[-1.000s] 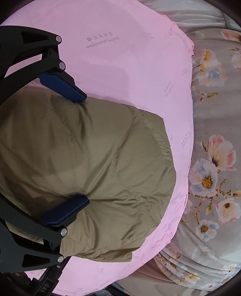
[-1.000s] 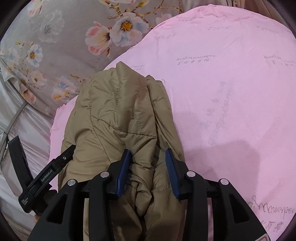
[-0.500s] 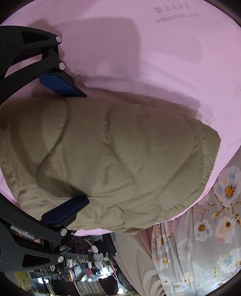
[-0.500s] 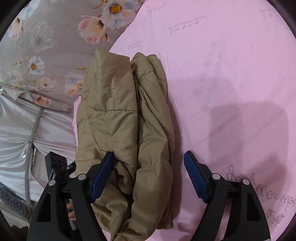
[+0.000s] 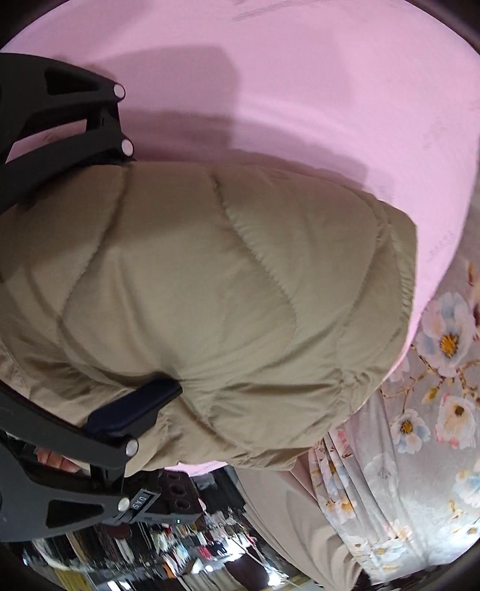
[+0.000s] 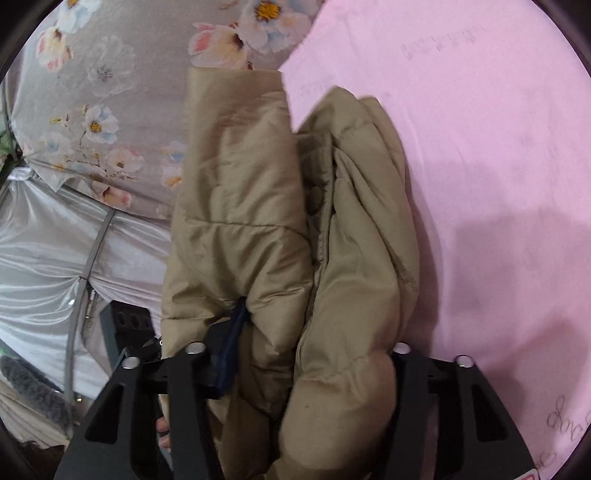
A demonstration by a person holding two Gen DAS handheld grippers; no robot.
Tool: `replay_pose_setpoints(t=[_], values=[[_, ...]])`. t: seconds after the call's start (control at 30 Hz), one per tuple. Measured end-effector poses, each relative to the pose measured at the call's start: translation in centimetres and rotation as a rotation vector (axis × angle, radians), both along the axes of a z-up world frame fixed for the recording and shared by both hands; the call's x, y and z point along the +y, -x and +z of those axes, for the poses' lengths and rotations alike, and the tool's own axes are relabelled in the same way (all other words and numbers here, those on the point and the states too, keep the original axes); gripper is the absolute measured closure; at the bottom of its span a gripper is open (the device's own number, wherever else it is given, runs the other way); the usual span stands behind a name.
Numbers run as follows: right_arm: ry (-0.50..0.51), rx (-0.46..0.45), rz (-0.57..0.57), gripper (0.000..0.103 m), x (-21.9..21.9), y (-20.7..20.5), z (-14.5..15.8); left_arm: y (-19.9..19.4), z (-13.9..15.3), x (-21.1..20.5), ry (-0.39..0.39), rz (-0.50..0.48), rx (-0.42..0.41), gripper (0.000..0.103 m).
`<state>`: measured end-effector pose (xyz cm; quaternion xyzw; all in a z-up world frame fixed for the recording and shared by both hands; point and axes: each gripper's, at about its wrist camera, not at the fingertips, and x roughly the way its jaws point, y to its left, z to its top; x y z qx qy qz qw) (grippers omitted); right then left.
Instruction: Fold large clothes
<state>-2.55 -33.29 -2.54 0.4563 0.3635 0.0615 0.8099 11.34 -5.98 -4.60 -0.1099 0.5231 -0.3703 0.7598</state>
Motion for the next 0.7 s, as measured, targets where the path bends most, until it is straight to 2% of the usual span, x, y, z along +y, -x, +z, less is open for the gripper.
replay_pose_setpoints(t=[0.13, 0.3, 0.47, 0.57, 0.7], values=[[0.166, -0.060, -0.020, 0.071, 1.1, -3.2, 2.8, -2.2, 1.9, -0.8, -0.039, -0.005, -0.130, 0.029], [0.316, -0.166, -0.025, 0.074, 2.6, -9.1, 5.3, -6.1, 4.1, -0.6, -0.069, 0.033, -0.294, 0.038], [0.386, -0.237, -0.018, 0.074, 3.8, -15.7, 6.2, -11.0, 6.2, 0.6, -0.098, 0.070, -0.445, 0.039], [0.389, -0.236, -0.010, 0.074, 4.3, -20.1, 5.8, -14.5, 6.8, 1.2, -0.114, 0.082, -0.483, 0.039], [0.390, -0.188, 0.009, 0.074, 4.6, -24.4, 3.8, -18.2, 5.6, 2.2, -0.160, 0.101, -0.468, 0.039]])
